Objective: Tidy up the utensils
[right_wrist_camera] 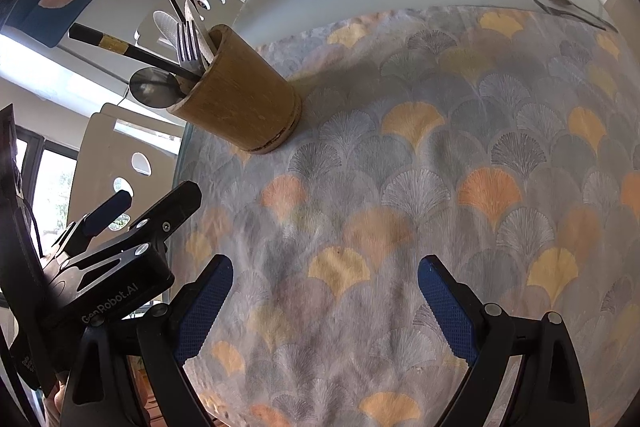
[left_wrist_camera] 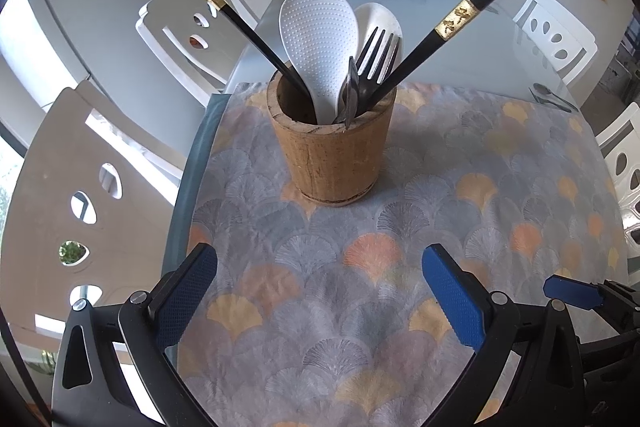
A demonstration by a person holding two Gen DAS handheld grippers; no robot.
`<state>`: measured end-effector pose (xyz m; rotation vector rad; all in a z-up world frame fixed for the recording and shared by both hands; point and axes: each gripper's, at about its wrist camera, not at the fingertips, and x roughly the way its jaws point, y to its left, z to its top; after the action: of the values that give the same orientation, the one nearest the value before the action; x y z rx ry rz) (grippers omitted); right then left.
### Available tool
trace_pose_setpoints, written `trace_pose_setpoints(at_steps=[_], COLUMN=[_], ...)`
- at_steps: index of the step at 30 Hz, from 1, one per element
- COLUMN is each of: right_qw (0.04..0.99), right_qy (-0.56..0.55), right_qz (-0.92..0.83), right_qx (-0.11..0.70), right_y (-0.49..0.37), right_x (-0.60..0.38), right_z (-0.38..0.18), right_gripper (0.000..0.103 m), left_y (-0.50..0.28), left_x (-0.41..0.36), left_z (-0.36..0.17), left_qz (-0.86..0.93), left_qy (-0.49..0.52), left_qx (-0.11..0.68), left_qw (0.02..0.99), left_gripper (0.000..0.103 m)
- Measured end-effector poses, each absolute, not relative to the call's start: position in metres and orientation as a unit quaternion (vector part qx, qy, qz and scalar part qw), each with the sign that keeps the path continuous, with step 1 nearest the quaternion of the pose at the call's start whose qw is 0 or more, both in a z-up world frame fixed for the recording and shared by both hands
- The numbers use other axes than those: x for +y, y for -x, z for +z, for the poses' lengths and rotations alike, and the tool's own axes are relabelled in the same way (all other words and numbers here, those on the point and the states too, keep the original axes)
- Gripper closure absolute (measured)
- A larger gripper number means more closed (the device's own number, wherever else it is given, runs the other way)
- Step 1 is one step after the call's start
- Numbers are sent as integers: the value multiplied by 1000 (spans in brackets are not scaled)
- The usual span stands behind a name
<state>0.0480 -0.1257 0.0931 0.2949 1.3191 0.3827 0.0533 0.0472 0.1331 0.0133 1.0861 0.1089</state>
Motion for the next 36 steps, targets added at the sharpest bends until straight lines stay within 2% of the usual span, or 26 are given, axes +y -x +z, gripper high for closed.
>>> trace_pose_setpoints(at_steps=[36], right_qw=[749], right_qy=[-165], right_qz=[173], right_qx=[618], right_y=[-41], right_x=[-129], right_z=[92], right_gripper=[10], left_y=[-45], left_x=[51], left_z=[134], left_qz=[56], left_qy=[2], left_qx=[518], left_qw=[854], left_gripper=[0])
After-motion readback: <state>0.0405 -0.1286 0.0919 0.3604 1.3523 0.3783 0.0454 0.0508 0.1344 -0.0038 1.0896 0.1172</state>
